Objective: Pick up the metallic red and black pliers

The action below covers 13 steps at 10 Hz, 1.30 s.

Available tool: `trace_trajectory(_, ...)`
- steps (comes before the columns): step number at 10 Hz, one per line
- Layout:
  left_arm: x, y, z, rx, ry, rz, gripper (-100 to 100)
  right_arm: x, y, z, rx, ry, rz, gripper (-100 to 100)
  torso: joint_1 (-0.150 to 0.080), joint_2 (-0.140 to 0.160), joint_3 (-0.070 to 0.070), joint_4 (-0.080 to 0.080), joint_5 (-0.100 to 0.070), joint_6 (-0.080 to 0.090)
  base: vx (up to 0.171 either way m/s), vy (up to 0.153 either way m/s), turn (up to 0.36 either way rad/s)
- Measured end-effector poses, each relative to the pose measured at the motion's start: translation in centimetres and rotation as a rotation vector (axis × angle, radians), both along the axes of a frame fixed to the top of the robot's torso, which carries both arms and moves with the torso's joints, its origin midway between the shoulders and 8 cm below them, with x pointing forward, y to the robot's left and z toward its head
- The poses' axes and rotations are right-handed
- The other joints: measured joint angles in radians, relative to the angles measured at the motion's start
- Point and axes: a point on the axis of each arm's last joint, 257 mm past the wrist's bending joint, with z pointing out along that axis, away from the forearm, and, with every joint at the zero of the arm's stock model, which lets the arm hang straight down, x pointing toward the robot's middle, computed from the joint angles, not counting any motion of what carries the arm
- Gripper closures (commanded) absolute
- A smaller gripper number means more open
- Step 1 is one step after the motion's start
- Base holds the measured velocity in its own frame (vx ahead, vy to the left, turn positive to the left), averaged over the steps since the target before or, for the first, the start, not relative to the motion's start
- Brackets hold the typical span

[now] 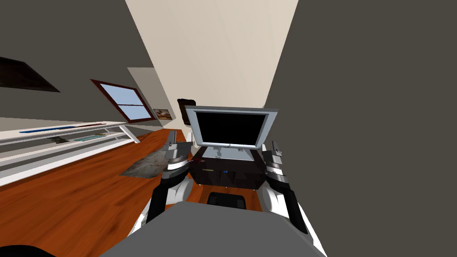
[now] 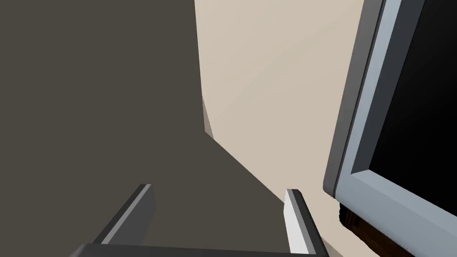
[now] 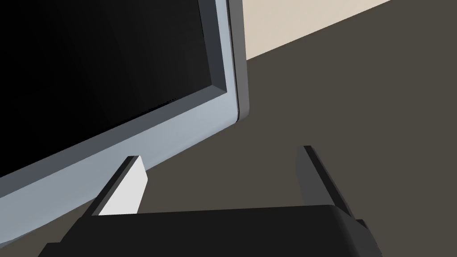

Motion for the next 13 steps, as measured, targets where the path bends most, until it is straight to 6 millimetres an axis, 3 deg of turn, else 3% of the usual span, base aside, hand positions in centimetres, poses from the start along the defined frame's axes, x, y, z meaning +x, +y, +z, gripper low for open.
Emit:
trace_trajectory(3,1.6,-0.9,-1.1,0.044,0.055,-0.033,-100,0.0,0.0,0.0,0.000,0.000,0.000,0,0.000,0.001,0.001,0.000,0.000,0.000,-0.026,-0.007,0.017)
trace_trajectory(13,11.0,-1.1,-9.9,0.122,0.369,-0.082,-100,0.0,0.0,0.0,0.000,0.000,0.000,0,0.000,0.002,0.001,0.000,0.000,0.000,-0.033,-0.005,0.020)
